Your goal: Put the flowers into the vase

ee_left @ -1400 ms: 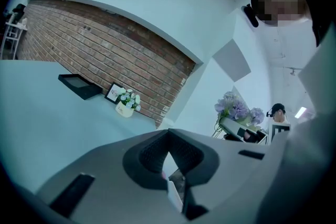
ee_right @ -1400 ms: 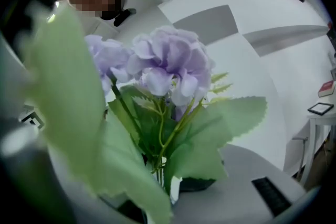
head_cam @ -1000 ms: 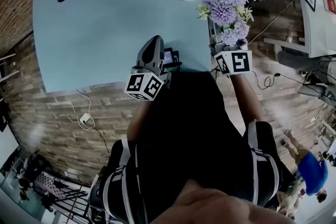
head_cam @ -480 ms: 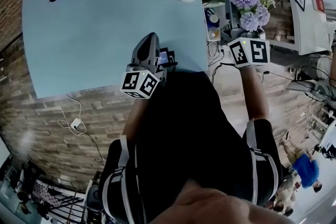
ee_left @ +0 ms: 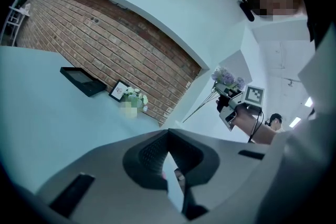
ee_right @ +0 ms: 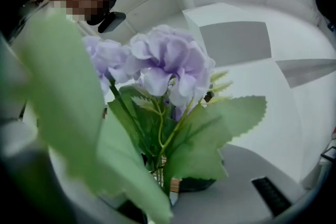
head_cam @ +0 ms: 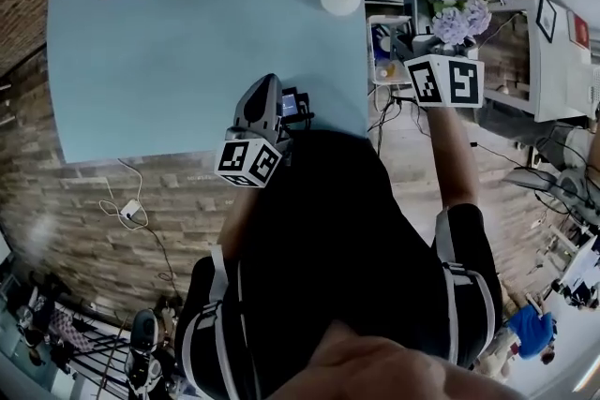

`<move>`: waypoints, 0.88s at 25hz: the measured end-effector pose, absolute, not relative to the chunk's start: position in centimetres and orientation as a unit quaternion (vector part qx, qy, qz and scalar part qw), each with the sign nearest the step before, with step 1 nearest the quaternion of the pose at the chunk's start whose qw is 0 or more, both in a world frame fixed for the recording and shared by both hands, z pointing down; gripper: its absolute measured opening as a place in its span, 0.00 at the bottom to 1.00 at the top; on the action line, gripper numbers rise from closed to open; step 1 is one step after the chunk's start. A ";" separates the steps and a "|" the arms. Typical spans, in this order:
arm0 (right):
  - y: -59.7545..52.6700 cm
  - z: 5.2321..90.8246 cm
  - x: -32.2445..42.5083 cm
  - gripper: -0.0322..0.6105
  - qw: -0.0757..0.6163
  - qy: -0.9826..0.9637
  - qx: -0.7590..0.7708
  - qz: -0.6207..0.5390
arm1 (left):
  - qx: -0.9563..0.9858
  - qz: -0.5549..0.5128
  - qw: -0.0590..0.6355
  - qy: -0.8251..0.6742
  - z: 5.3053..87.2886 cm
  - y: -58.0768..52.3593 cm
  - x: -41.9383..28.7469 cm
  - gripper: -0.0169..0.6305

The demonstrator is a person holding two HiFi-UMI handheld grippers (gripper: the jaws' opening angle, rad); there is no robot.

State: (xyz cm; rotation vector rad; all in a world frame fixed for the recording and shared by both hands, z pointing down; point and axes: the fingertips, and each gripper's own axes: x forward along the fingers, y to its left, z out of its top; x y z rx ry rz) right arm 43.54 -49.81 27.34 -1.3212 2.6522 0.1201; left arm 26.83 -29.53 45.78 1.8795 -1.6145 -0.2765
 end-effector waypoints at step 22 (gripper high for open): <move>-54.3 39.2 42.2 0.26 0.042 0.888 -0.456 -0.041 | 0.661 -0.073 0.327 -0.671 47.9 -31.7 22.3 0.05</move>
